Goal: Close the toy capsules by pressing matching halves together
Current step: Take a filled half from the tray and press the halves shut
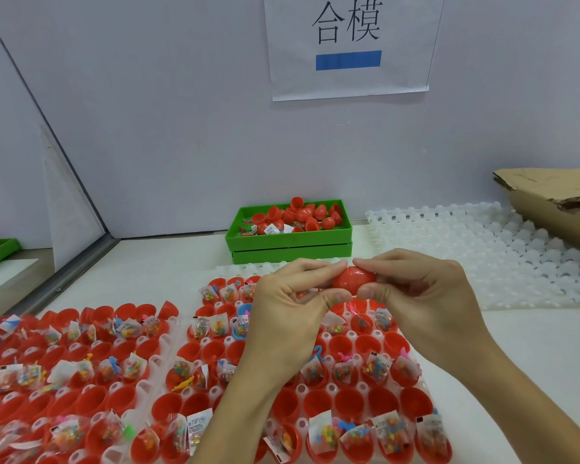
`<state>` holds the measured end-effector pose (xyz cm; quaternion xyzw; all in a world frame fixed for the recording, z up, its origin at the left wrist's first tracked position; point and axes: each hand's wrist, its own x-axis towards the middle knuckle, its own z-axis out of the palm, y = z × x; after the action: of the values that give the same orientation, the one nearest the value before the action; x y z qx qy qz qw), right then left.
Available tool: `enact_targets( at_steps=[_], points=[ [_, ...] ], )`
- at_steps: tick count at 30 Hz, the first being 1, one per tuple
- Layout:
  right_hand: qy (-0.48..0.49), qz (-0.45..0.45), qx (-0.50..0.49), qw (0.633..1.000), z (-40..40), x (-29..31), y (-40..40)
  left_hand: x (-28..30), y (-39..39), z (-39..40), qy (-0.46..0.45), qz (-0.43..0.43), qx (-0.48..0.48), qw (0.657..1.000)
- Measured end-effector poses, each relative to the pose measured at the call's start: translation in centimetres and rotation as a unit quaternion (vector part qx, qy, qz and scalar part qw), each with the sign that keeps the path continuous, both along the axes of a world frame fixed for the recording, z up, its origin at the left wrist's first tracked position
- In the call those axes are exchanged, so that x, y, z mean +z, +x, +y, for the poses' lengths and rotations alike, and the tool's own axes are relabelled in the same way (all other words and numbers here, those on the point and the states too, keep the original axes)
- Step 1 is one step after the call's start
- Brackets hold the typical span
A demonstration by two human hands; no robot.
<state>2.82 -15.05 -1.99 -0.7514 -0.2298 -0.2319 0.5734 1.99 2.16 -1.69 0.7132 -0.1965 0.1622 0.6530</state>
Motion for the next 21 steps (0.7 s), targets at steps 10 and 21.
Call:
enact_targets(
  at_steps=[10, 21],
  points=[
    [0.042, 0.012, 0.010, 0.999, 0.75, -0.06, -0.43, 0.02, -0.13, -0.14, 0.019, -0.021, 0.013, 1.000],
    [0.087, 0.056, 0.015, 0.995, 0.98, 0.48, -0.69, 0.03, -0.19, -0.25, 0.016, -0.008, -0.014, 1.000]
  ],
)
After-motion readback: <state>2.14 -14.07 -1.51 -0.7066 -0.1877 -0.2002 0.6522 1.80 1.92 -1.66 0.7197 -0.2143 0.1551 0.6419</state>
